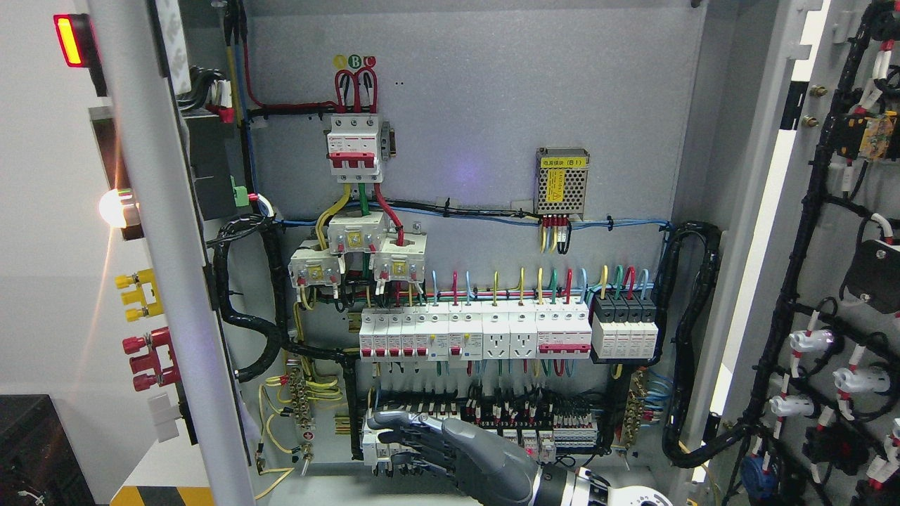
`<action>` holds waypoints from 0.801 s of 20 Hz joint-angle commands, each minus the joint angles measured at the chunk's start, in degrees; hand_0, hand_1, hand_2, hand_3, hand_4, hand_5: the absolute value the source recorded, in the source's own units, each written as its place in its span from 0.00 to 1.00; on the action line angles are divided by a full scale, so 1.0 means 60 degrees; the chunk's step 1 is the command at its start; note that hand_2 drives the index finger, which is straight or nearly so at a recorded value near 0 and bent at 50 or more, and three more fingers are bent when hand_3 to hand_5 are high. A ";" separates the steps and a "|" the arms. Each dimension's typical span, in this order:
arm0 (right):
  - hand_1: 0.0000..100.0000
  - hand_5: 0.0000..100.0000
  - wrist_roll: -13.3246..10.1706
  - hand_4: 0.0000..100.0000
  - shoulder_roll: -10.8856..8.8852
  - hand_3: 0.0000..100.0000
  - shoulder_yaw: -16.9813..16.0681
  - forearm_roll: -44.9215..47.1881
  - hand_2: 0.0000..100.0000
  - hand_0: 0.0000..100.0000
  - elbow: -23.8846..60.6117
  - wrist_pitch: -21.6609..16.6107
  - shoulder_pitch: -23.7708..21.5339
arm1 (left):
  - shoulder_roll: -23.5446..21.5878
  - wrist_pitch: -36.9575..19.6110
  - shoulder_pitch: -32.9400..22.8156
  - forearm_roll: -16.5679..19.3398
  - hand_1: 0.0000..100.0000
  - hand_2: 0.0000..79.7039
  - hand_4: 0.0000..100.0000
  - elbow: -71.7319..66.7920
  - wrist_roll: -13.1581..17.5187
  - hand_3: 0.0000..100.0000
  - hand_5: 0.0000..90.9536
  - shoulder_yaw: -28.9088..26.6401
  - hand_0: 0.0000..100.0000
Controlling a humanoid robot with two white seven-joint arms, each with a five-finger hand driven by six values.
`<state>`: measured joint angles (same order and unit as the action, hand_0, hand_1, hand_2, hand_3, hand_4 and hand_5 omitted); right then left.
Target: Open door with both hands
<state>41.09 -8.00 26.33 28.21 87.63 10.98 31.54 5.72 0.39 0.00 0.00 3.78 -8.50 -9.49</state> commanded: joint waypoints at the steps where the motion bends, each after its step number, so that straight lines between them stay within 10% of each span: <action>1: 0.00 0.00 0.0006 0.00 -0.0088 0.00 0.0753 0.0000 0.00 0.19 0.0263 0.0015 -0.0262 | 0.0000 -0.0006 -0.0264 0.0161 0.00 0.00 0.00 0.0000 -0.0004 0.00 0.00 0.0000 0.00; 16: 0.00 0.00 0.0006 0.00 0.0293 0.00 0.1530 0.0000 0.00 0.19 0.0922 0.0074 -0.0775 | 0.0000 -0.0006 -0.0264 0.0161 0.00 0.00 0.00 0.0000 -0.0004 0.00 0.00 0.0000 0.00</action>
<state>41.11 -7.43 32.23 28.24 90.59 11.27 27.72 5.71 0.40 0.00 0.00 3.78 -8.50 -9.49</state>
